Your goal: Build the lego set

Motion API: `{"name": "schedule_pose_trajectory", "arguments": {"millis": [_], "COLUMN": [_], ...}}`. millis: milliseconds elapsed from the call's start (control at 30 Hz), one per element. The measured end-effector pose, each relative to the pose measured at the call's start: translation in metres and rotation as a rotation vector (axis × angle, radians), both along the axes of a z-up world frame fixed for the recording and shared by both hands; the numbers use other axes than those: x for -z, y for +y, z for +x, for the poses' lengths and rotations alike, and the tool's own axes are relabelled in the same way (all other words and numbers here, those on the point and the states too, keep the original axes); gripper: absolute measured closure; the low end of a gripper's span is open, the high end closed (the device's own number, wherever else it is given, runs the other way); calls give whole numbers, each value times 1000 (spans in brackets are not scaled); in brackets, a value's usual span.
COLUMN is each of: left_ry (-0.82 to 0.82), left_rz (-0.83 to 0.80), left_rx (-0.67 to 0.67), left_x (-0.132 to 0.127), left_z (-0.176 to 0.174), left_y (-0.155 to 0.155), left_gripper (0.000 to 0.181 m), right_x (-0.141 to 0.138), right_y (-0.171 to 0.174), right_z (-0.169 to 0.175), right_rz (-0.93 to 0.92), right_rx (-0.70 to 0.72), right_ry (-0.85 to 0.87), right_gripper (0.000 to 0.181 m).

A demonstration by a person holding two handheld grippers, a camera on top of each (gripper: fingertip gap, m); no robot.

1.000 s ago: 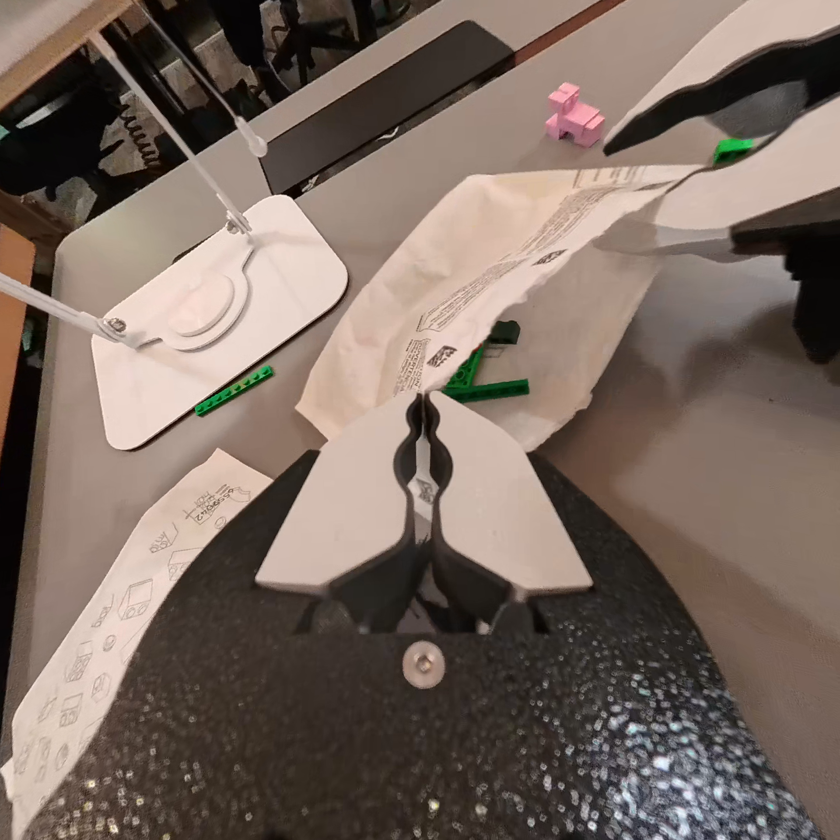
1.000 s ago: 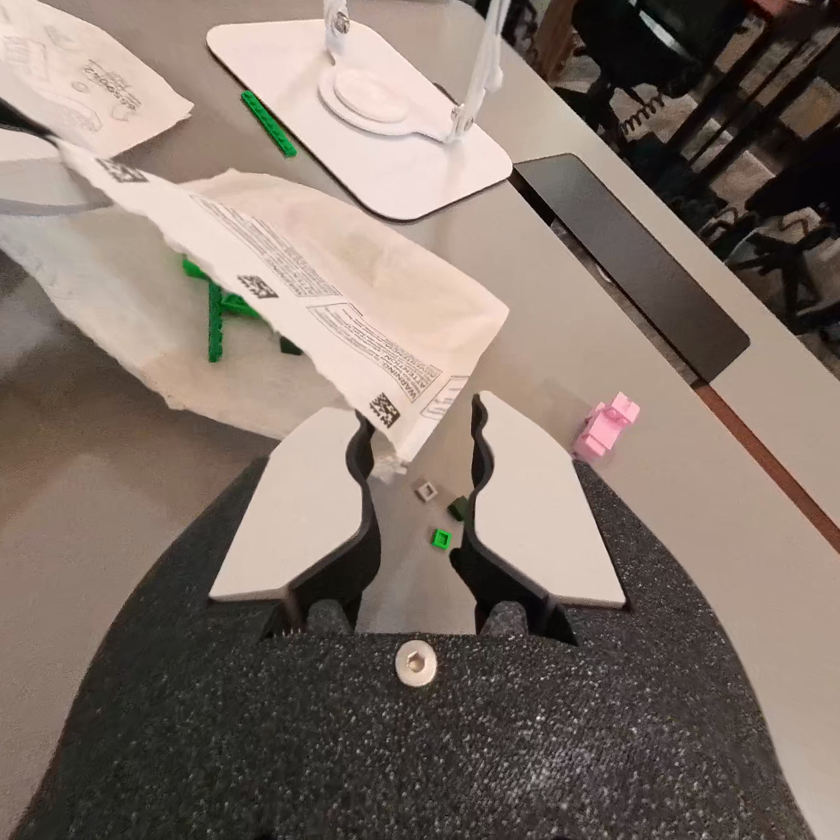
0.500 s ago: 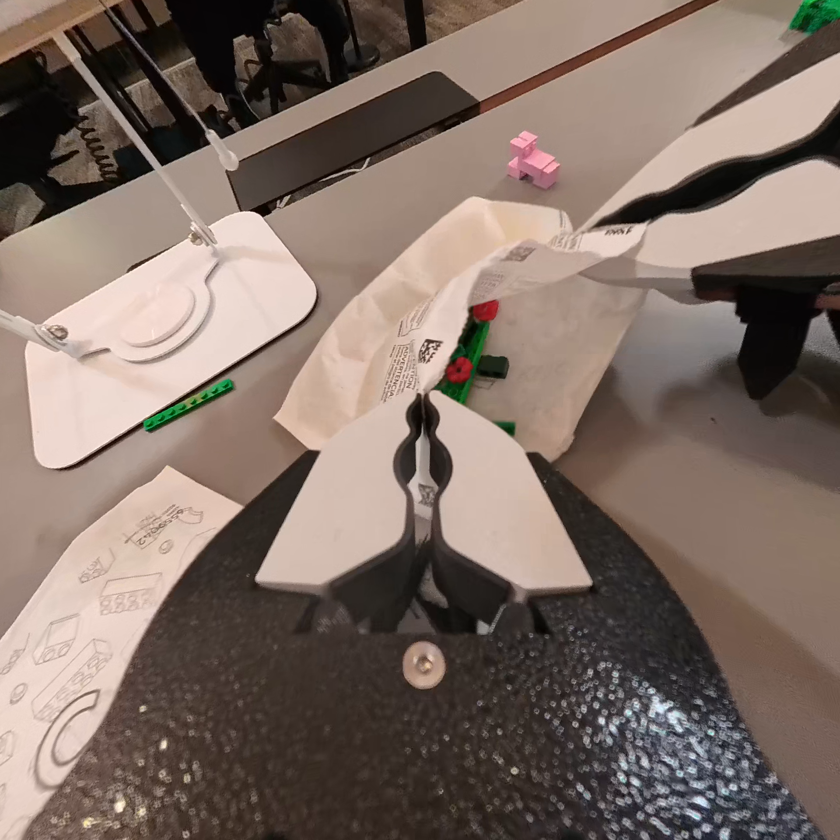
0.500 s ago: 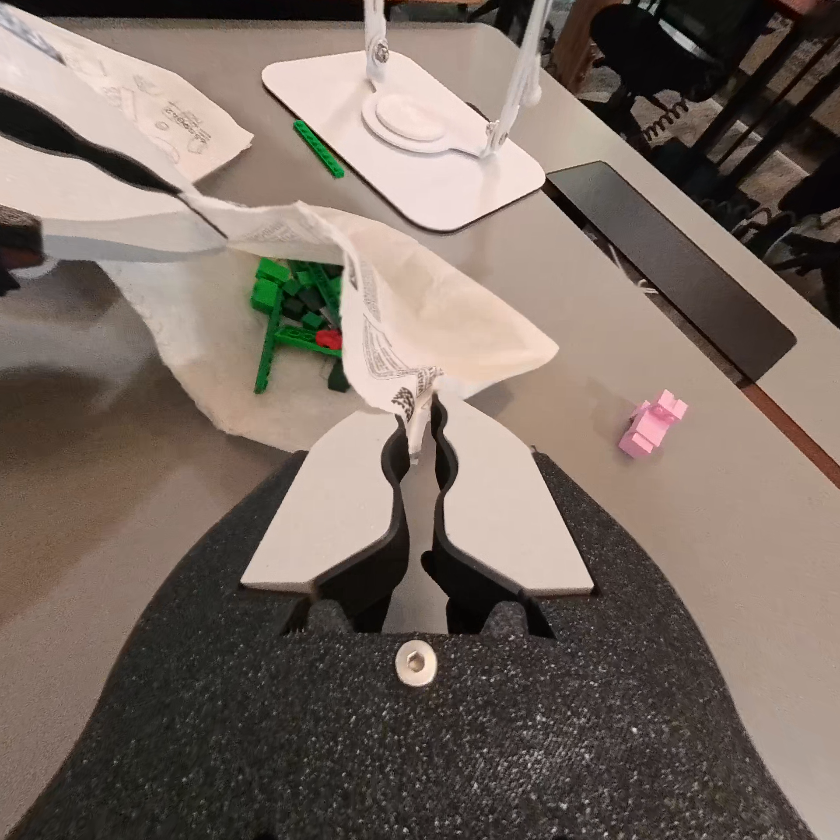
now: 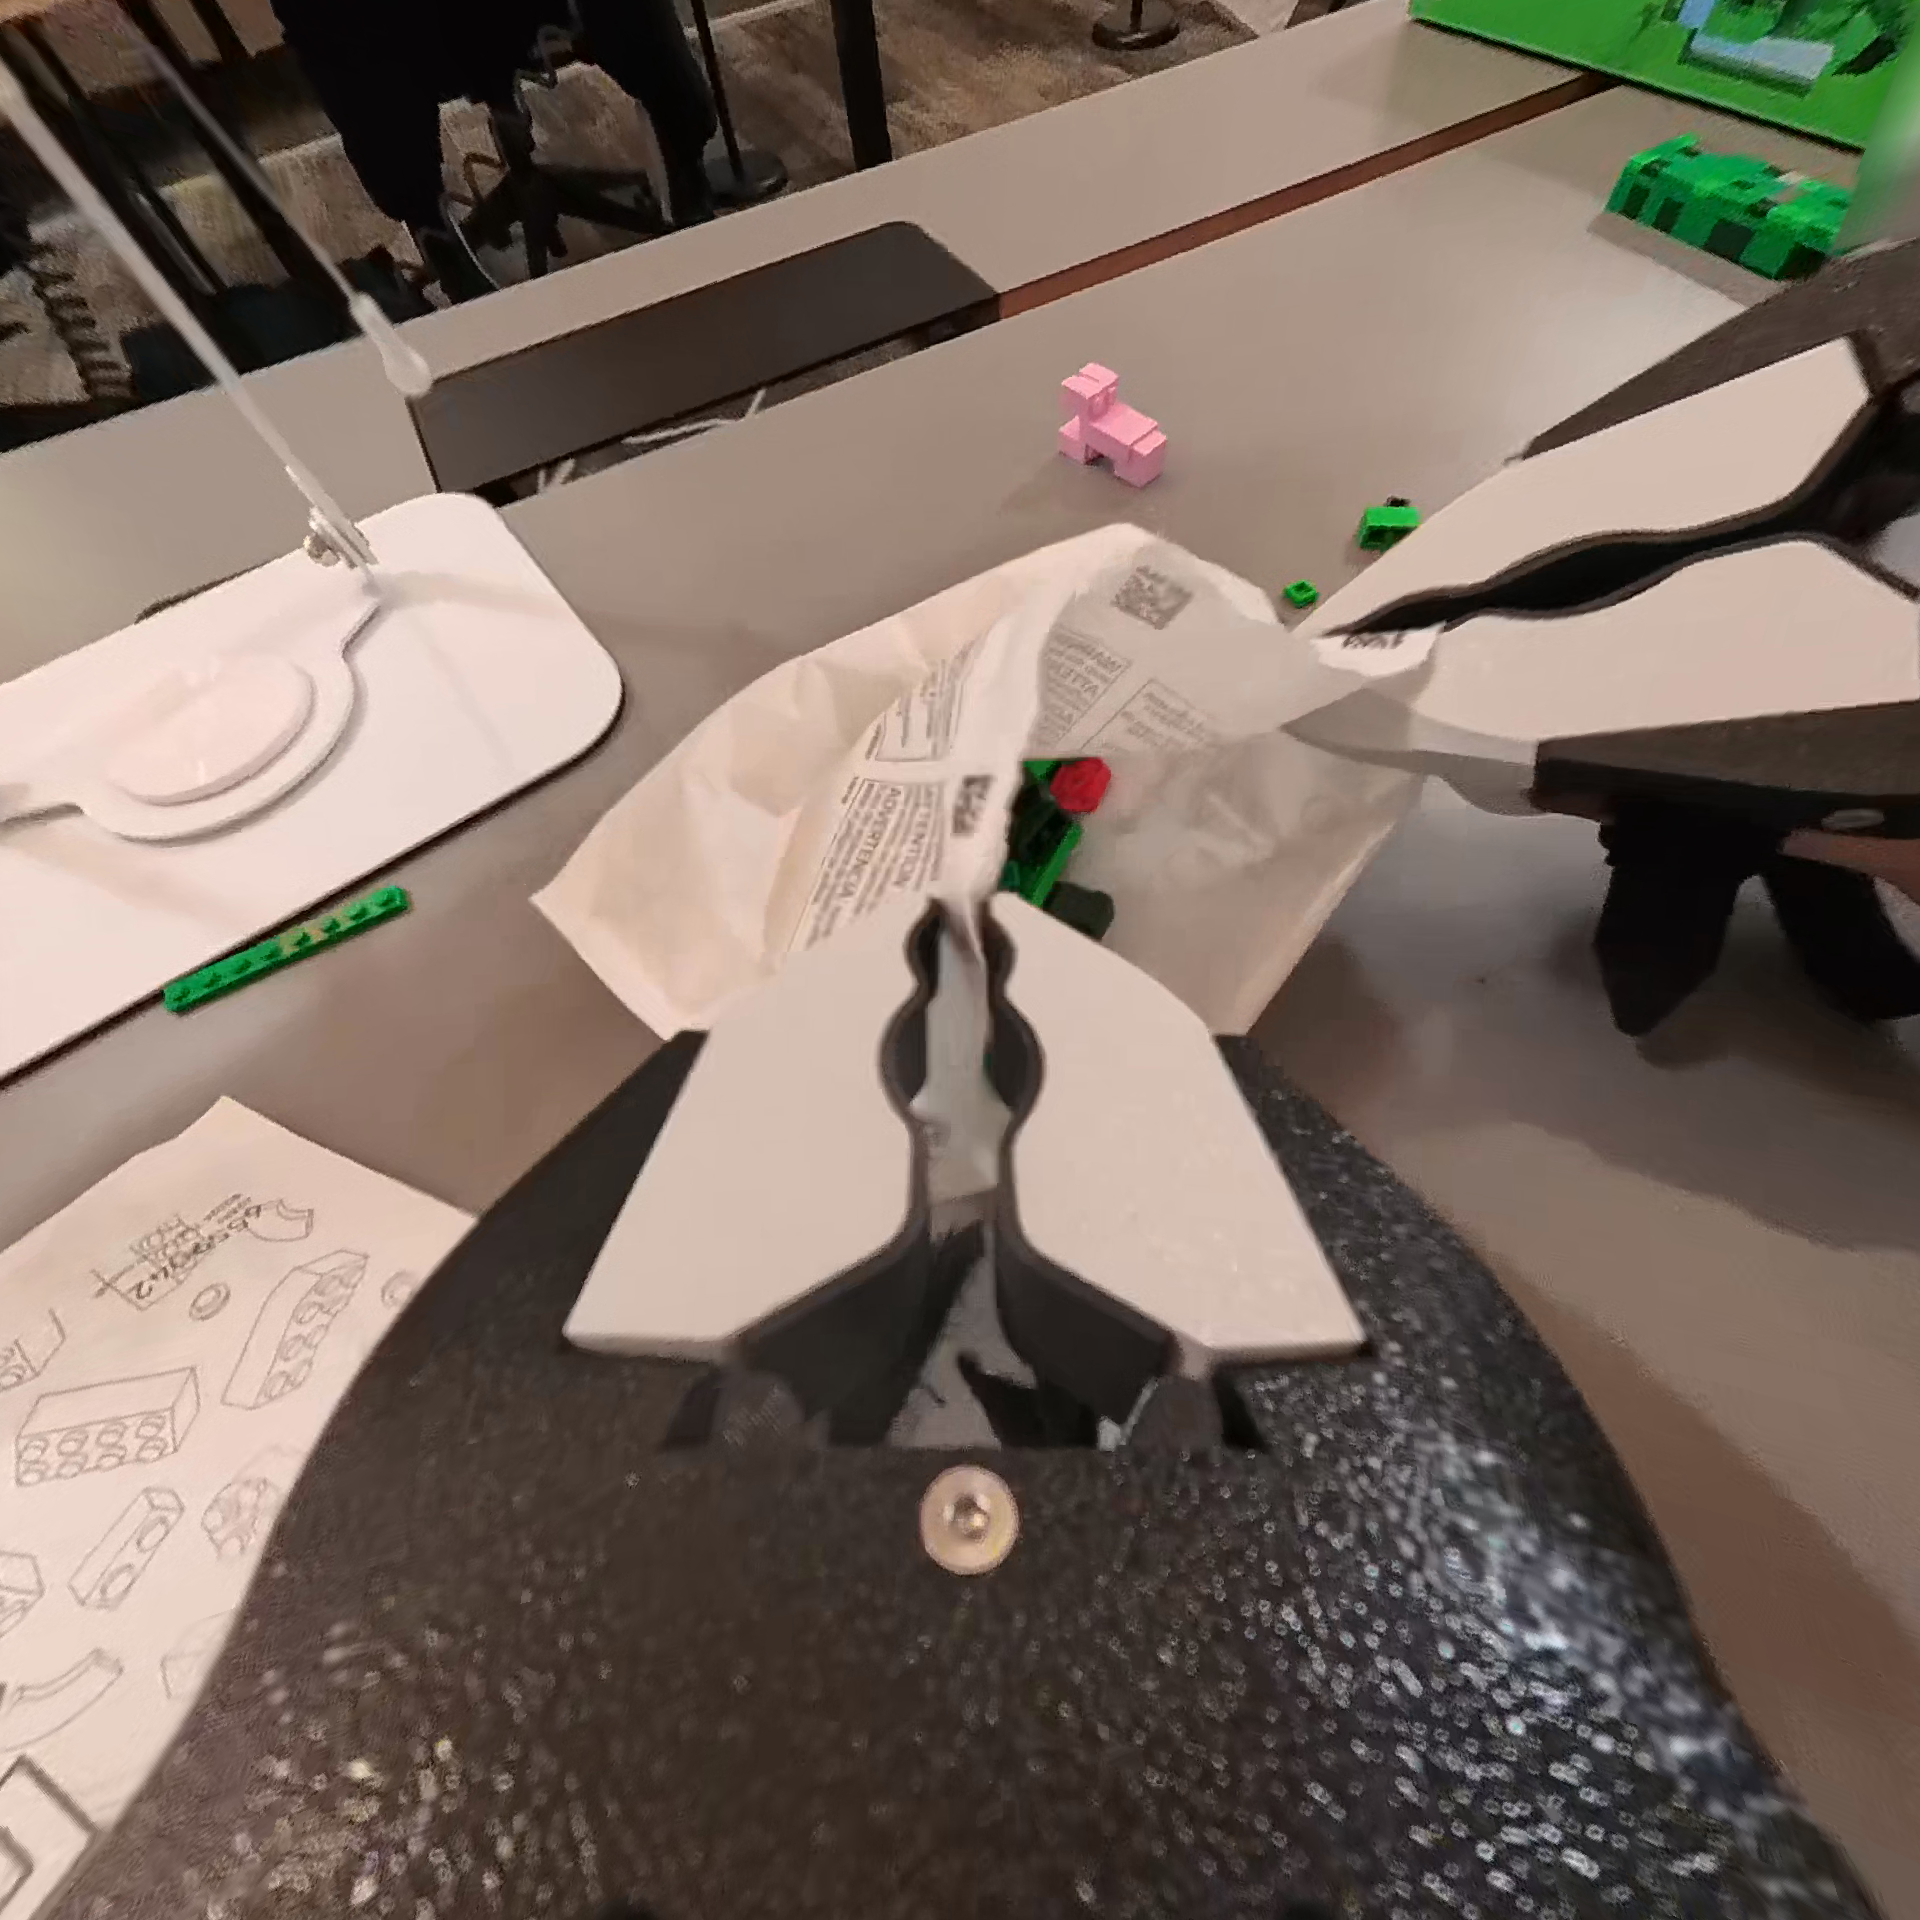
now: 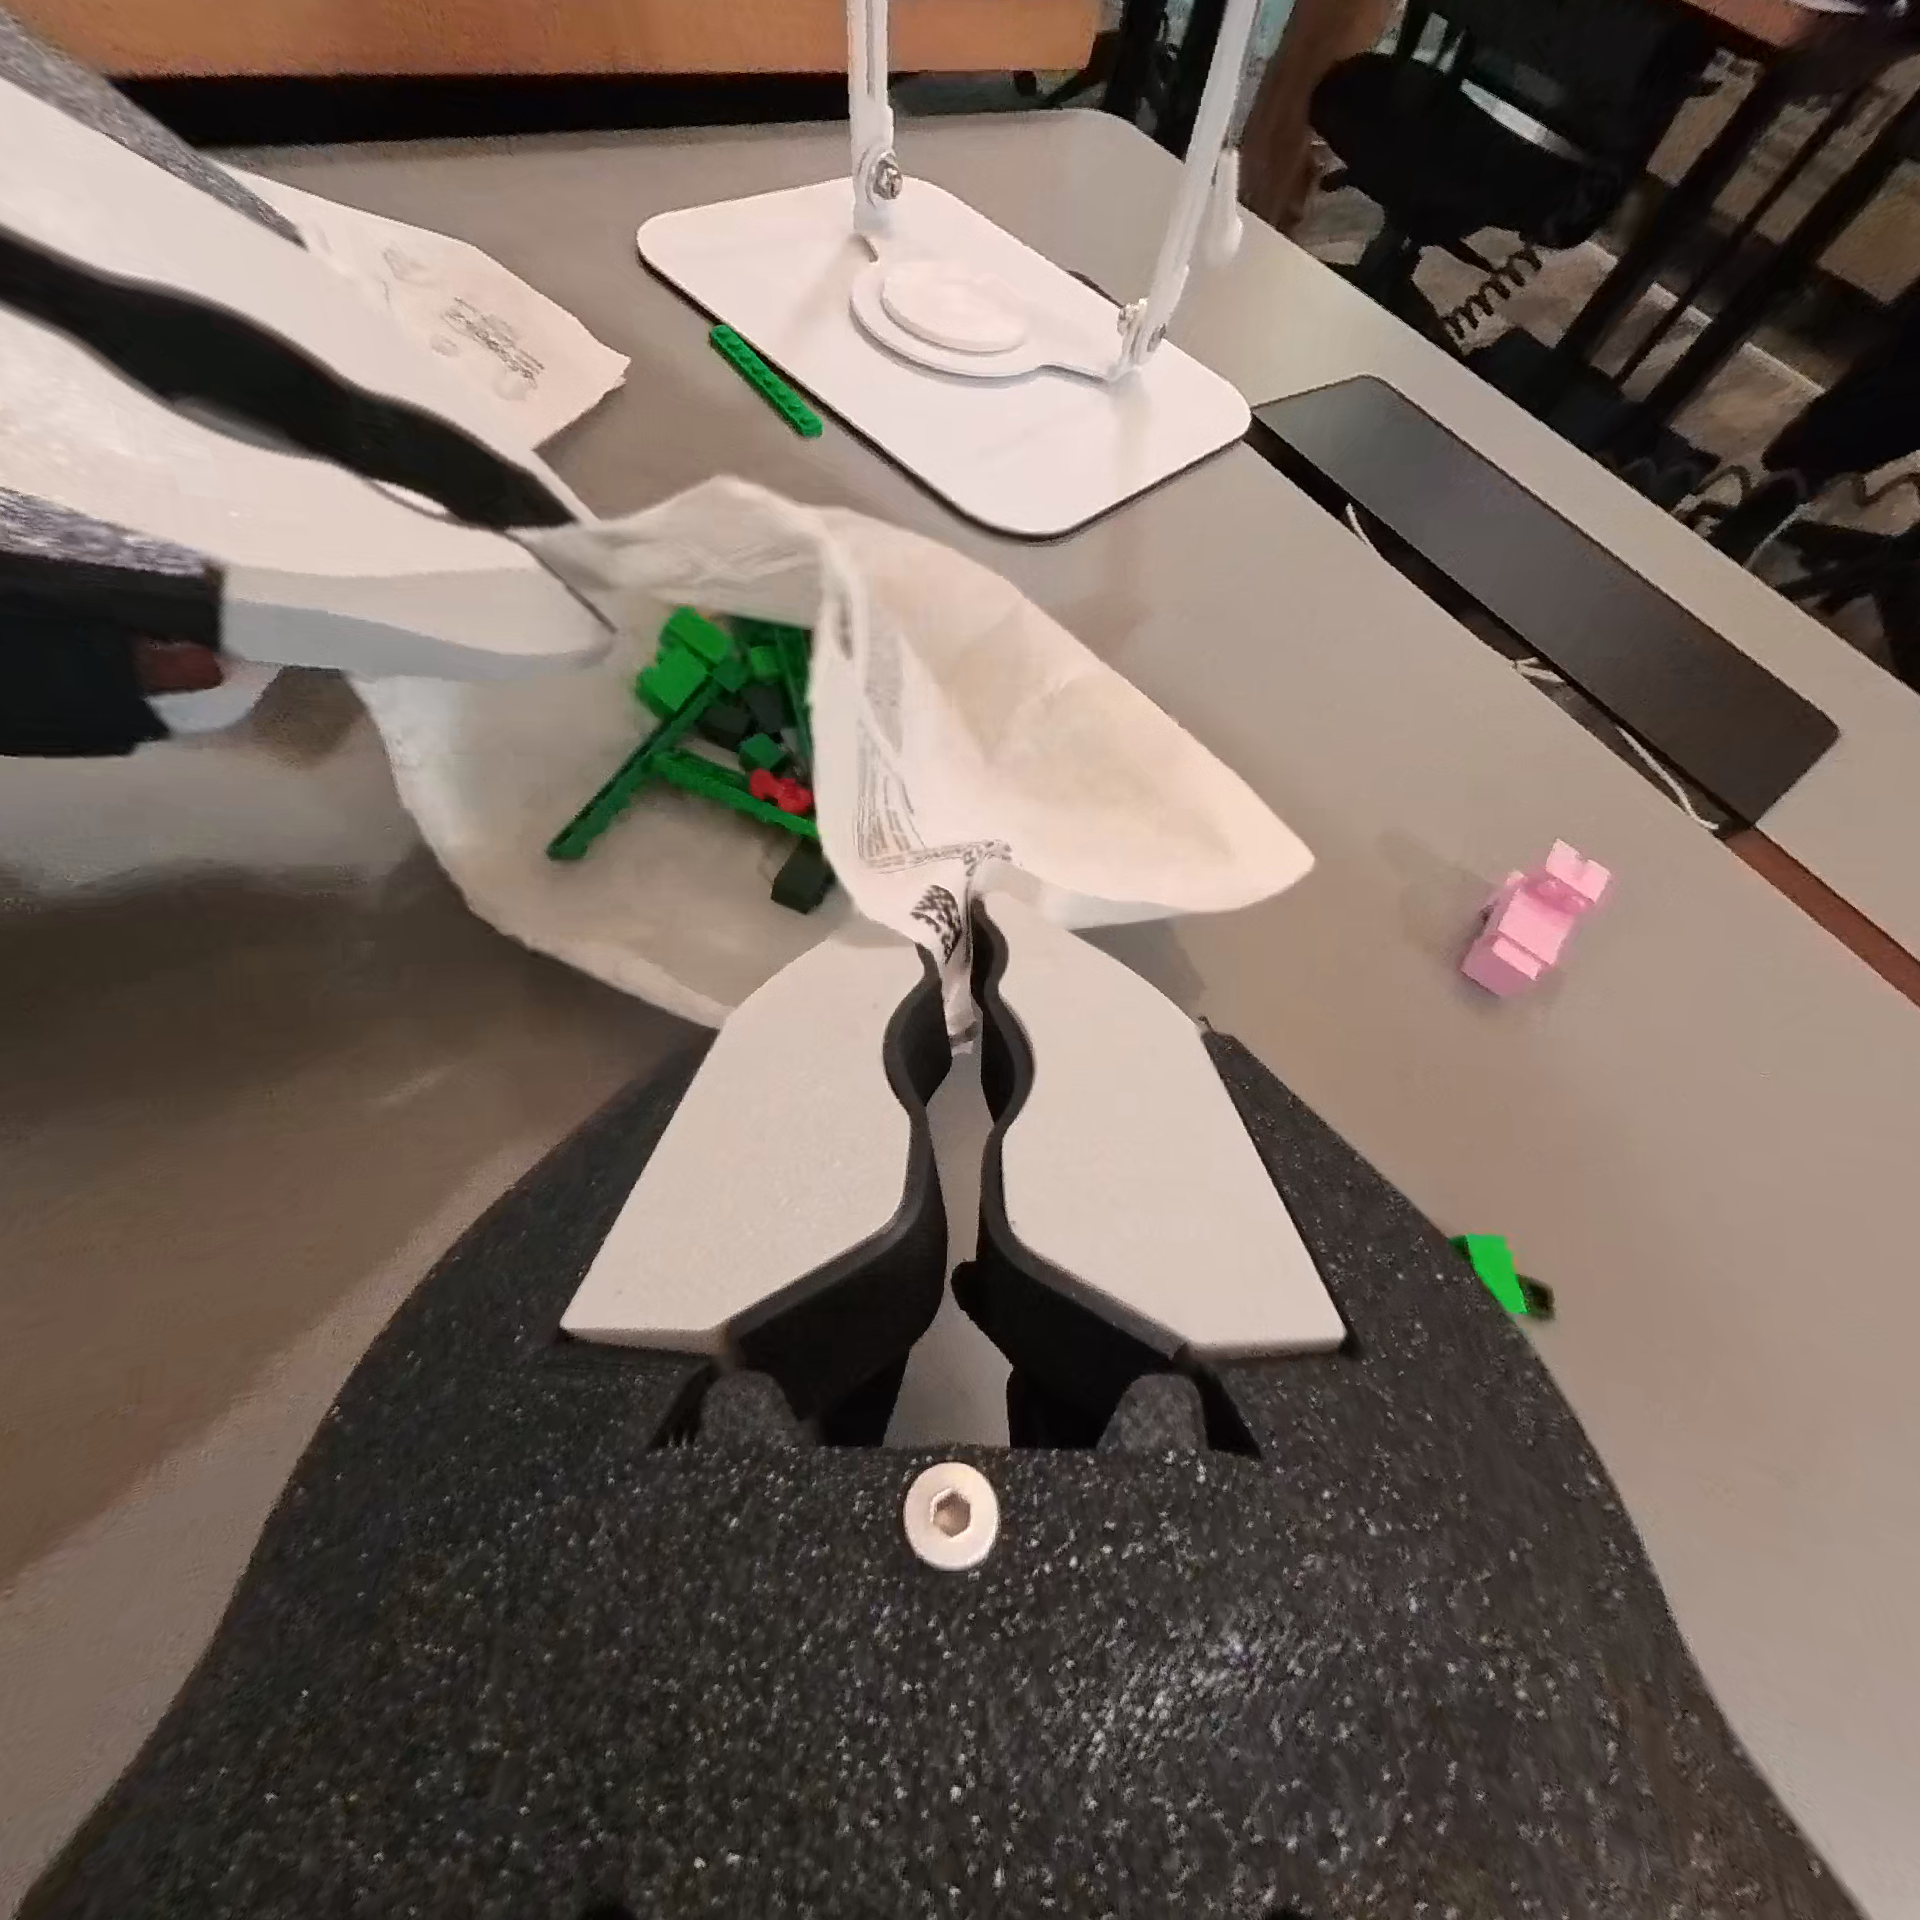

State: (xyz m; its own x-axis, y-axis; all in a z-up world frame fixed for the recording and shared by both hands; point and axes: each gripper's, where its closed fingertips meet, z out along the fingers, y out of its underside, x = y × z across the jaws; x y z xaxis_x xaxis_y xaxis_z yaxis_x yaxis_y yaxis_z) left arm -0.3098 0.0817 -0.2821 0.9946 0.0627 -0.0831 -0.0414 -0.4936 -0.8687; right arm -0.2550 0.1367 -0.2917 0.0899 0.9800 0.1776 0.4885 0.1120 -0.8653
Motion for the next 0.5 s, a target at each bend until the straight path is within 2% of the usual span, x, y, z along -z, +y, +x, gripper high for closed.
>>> {"name": "schedule_pose_trajectory", "arguments": {"millis": [133,233,367,500], "left_ry": [-38,-18,92,214], "left_rz": [-7,25,56,-63], "left_rx": [33,63,15,-36], "left_x": [-1,-18,-49,-45], "left_z": [4,7,-22,-60], "left_y": [-22,-49,-99,-141], "left_gripper": [145,142,140,130], "right_x": [0,0,-1,-2], "right_y": [0,-2,0,2], "right_z": [2,1,2,5], "right_rz": [-15,1,8,18], "right_rx": [20,25,44,62], "right_ry": [7,3,7,6], "right_gripper": [181,181,181,181]}}
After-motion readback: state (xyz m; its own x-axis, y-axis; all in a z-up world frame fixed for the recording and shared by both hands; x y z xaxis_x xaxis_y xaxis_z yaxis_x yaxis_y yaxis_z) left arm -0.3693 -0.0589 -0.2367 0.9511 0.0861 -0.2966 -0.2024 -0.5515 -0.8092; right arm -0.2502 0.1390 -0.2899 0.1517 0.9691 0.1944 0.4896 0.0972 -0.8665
